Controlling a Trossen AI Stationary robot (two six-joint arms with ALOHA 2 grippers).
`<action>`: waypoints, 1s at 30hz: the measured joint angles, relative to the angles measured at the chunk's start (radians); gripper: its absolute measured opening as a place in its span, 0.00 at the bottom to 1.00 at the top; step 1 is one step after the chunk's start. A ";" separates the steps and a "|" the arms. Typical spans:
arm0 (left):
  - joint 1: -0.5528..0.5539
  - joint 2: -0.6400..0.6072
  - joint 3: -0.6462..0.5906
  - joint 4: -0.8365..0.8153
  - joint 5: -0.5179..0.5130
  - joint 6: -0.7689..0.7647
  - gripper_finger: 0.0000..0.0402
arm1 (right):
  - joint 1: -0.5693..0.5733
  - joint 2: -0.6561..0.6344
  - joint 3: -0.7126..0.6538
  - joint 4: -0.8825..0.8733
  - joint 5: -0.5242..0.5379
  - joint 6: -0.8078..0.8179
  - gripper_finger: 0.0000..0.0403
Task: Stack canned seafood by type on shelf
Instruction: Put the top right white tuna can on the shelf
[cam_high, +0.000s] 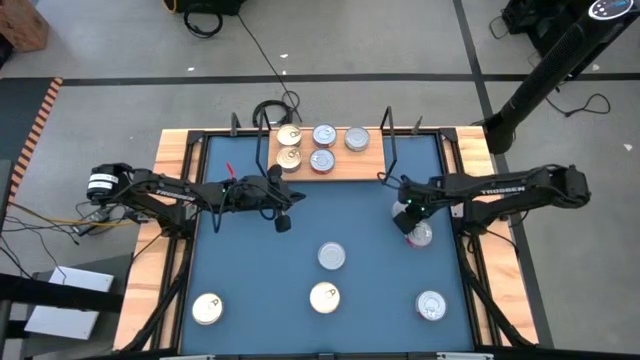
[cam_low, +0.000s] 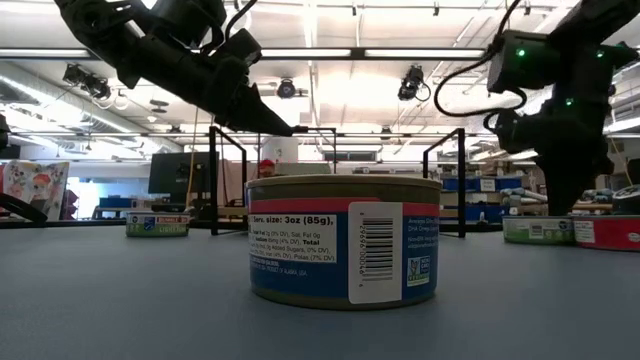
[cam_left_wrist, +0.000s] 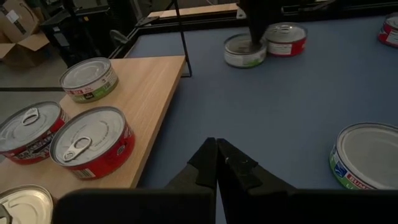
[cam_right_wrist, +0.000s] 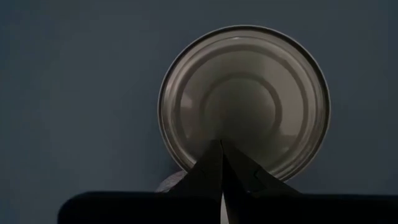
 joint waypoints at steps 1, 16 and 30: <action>0.000 0.000 0.000 0.000 0.000 0.000 0.03 | 0.018 0.000 -0.001 0.012 -0.004 0.003 0.02; 0.003 0.000 0.000 0.001 -0.001 0.055 0.03 | 0.207 0.009 0.076 0.226 0.019 -0.194 0.12; 0.003 0.000 0.000 0.001 -0.001 0.055 0.03 | 0.475 0.275 0.236 0.073 0.323 -0.232 0.37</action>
